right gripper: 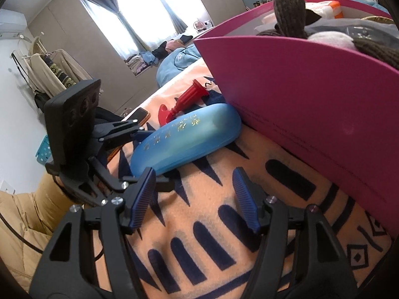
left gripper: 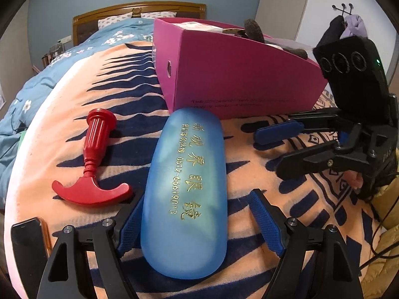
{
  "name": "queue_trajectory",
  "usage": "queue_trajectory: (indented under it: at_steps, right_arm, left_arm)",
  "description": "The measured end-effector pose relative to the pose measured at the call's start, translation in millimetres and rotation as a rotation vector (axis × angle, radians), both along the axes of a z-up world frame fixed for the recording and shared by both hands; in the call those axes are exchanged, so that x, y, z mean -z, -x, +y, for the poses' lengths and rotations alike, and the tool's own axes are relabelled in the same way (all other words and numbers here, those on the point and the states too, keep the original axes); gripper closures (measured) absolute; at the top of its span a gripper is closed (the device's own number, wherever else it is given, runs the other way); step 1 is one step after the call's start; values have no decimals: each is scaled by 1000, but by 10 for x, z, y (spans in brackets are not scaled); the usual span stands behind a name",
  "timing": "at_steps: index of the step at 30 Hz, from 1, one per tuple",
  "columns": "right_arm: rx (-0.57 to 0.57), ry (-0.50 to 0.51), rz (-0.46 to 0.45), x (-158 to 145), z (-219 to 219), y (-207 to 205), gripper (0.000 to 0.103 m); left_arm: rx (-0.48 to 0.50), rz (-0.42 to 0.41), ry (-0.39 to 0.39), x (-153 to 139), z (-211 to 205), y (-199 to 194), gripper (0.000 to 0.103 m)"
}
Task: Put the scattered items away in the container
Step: 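Move the left tool toward the blue glasses case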
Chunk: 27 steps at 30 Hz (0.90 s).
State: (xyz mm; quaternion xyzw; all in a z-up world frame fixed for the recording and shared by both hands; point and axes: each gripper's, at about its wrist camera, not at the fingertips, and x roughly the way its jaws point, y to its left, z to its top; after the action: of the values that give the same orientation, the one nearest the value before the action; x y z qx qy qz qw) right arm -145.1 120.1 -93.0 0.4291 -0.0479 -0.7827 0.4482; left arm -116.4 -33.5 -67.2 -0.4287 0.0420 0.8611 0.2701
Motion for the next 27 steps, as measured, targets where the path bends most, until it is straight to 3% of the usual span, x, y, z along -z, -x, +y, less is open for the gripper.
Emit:
queue_trajectory:
  at_steps: [4,9,18,27]
  right_arm:
    - [8,12,-16,8,-32,43,37]
    - [26,27,-34,23,-27,86,37]
    - [98,66,-78,84,90,212,33]
    - [118,84,-80,88,57,217,25]
  left_arm:
    - [13,-2,-9,-6,5,-19,23]
    - [44,-6,-22,-19,27,-61,40]
    - [114,-7,-37,-21,132,-154,40]
    - [119,-17,-65,-15,111,-161,40]
